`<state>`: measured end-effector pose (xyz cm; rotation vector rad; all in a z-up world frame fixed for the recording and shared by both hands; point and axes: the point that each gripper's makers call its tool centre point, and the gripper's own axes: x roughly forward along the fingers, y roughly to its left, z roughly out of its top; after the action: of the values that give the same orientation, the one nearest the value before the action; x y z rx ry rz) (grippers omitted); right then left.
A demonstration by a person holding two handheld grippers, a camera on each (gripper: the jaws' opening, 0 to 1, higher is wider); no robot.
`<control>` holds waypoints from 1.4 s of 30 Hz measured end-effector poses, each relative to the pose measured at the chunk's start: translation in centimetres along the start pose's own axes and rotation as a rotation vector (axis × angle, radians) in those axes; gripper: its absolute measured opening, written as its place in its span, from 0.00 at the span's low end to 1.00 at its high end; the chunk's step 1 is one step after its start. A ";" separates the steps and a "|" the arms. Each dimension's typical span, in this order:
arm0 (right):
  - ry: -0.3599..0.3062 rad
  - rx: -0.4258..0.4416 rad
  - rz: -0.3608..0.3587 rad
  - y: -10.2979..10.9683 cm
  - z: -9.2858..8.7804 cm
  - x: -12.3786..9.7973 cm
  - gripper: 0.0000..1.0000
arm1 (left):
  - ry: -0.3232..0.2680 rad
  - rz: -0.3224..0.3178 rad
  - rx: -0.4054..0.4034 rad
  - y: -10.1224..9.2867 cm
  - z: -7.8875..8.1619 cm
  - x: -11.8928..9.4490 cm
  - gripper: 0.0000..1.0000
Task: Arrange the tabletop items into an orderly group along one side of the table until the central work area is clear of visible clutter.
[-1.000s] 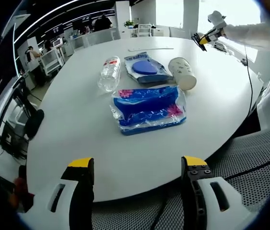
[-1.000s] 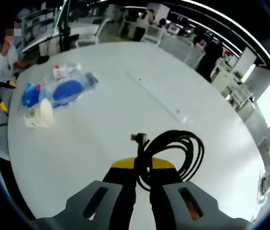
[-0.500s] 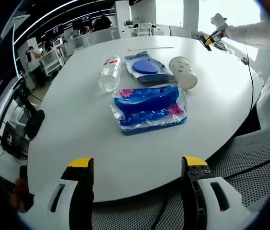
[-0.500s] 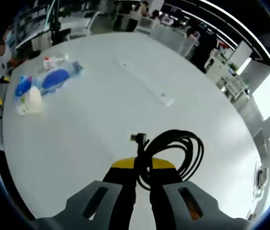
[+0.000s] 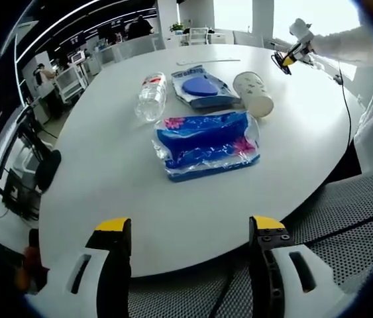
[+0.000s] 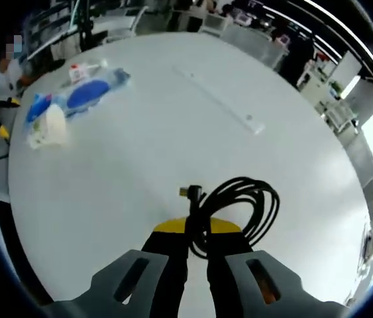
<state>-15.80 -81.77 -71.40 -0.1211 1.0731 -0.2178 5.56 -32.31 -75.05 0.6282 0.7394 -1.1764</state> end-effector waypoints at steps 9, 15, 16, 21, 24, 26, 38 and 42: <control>0.021 -0.012 0.046 1.4 -0.6 0.8 0.06 | 0.013 0.000 0.000 0.0 -0.2 0.1 0.73; 0.029 -0.040 0.066 2.1 -0.4 1.2 0.06 | 0.022 -0.001 0.004 0.0 -0.4 0.2 0.71; 0.028 -0.037 0.068 2.2 -0.4 1.3 0.06 | 0.022 -0.001 0.003 0.0 -0.4 0.1 0.71; 0.003 0.016 0.094 2.4 0.0 1.6 0.06 | 0.023 -0.007 0.000 -0.2 -0.4 0.2 0.71; -0.013 0.032 0.105 2.4 0.2 1.8 0.06 | 0.029 -0.009 0.003 -0.2 -0.5 0.2 0.70; -0.034 0.078 0.111 2.3 0.4 2.0 0.06 | 0.029 -0.008 0.005 -0.3 -0.4 0.2 0.70; -0.080 0.160 0.133 2.8 0.6 2.8 0.06 | 0.043 -0.014 0.017 -0.4 -0.6 0.2 0.69; -0.085 0.169 0.136 3.0 0.6 3.1 0.06 | 0.044 -0.012 0.028 -0.4 -0.6 0.3 0.71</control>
<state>-13.54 -79.57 -74.39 0.0930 0.9699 -0.1783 5.16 -32.11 -75.67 0.6759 0.7652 -1.1887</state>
